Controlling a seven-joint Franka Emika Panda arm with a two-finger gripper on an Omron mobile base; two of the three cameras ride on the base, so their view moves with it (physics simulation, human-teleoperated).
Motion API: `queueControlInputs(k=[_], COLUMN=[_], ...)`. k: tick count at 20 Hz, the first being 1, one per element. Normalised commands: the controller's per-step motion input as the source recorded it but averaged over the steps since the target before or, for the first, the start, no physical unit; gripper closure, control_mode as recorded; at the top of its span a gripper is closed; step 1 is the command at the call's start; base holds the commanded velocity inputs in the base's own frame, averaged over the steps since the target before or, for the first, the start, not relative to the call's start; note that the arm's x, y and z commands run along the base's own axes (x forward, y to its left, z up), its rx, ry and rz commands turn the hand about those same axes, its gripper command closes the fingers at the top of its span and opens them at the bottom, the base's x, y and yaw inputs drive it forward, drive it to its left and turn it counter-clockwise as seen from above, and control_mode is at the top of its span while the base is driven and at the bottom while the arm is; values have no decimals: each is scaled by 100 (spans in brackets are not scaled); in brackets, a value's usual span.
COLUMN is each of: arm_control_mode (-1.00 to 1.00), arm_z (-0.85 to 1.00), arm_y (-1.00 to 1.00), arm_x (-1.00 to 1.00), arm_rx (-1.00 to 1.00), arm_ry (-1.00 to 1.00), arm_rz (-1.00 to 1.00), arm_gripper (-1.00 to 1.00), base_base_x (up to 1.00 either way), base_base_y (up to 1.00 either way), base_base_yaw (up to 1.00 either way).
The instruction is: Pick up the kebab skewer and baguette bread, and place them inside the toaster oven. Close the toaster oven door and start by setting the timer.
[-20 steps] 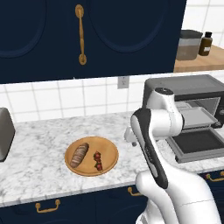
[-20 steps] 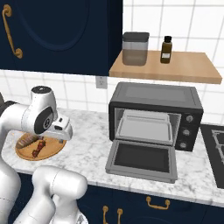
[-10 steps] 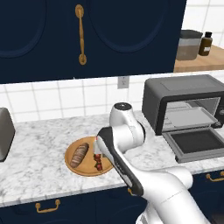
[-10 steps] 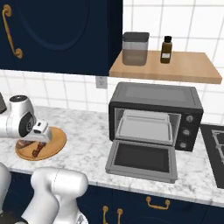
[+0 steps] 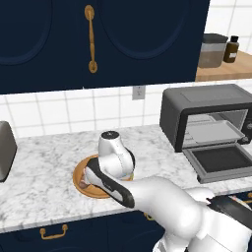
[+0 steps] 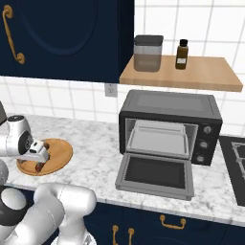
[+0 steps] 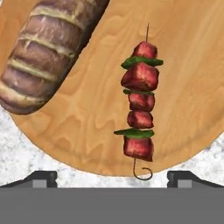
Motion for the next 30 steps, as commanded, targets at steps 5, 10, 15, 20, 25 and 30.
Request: queueControlInputs(k=[5, 10, 15, 20, 25, 30], arm_control_mode=[-100, -100, -100, -100, -100, -100], arm_z=[-20, -28, -24, -10, -2, -13], arm_y=[1, -10, -15, -10, -21, -1], arm_x=[0, 20, 3, -3, -11, 0], arm_rx=[-10, -6, 0, 0, 0, 0], arm_ry=[10, 2, 1, 1, 1, 0], arm_rz=[-14, -9, -3, 0, -1, -1], arm_gripper=[-100, -100, -100, -100, -100, -100], base_base_x=[0, 0, 0, 0, 0, 0], base_base_y=[0, 0, 0, 0, 0, 0], base_base_yaw=[0, 0, 0, 0, 0, 0])
